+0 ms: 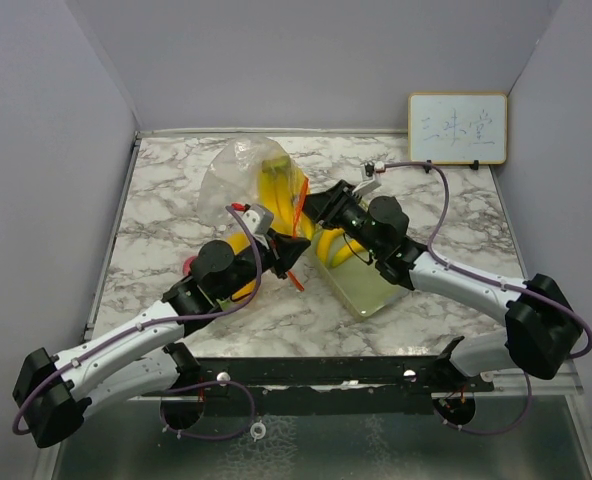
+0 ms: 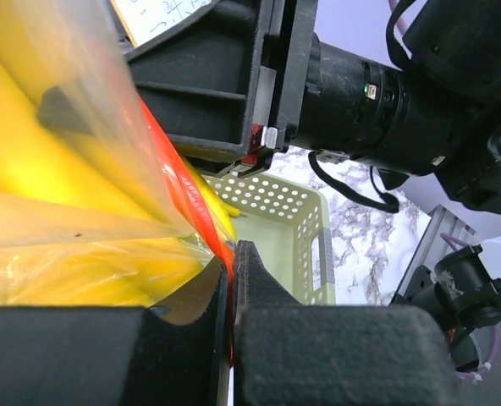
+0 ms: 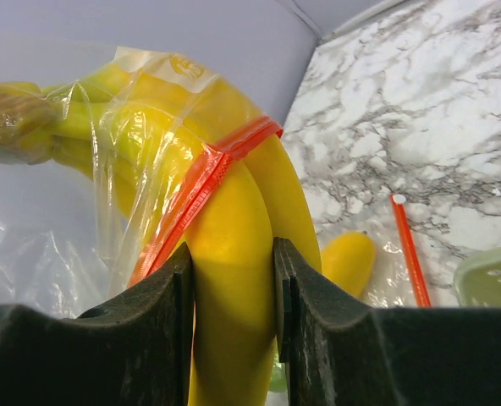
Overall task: Place the food in the zip-top bag and seal the zipper
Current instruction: Place the fake fruit in the zipper food storage bag.
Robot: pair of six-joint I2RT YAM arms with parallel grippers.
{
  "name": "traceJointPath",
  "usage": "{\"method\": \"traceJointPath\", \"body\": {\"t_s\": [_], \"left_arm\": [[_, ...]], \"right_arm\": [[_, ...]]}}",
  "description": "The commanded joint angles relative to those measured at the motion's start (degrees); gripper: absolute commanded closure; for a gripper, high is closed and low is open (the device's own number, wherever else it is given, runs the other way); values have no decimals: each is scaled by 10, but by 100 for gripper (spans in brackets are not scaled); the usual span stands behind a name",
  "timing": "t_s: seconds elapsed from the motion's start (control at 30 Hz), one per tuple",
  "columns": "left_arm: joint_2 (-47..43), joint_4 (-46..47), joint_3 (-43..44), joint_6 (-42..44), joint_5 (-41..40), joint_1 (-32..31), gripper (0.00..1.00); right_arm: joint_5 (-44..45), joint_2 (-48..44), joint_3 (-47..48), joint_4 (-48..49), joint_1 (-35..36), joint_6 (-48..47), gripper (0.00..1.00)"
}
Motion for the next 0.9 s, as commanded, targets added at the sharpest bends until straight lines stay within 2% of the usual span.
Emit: {"method": "traceJointPath", "body": {"t_s": [0.0, 0.1, 0.17, 0.4, 0.5, 0.57, 0.7, 0.87], "left_arm": [[21, -54, -2, -16, 7, -28, 100], [9, -105, 36, -35, -55, -28, 100], [3, -125, 54, -48, -77, -28, 100], [9, -103, 64, -108, -111, -27, 100], [24, -108, 72, -129, -135, -28, 100], [28, -111, 68, -143, -153, -28, 100], [41, -114, 40, -175, -183, -27, 100], [58, -80, -7, -203, -176, -28, 100]], "right_arm": [[1, -13, 108, -47, 10, 25, 98], [-3, -10, 159, -200, 11, -14, 98], [9, -19, 164, -263, 13, -41, 98], [38, -40, 184, -473, 16, -111, 95], [27, -47, 178, -518, 18, -117, 86], [30, -58, 166, -535, 18, -118, 85], [62, -77, 146, -555, 18, -124, 87], [65, -67, 145, -567, 18, -144, 93]]}}
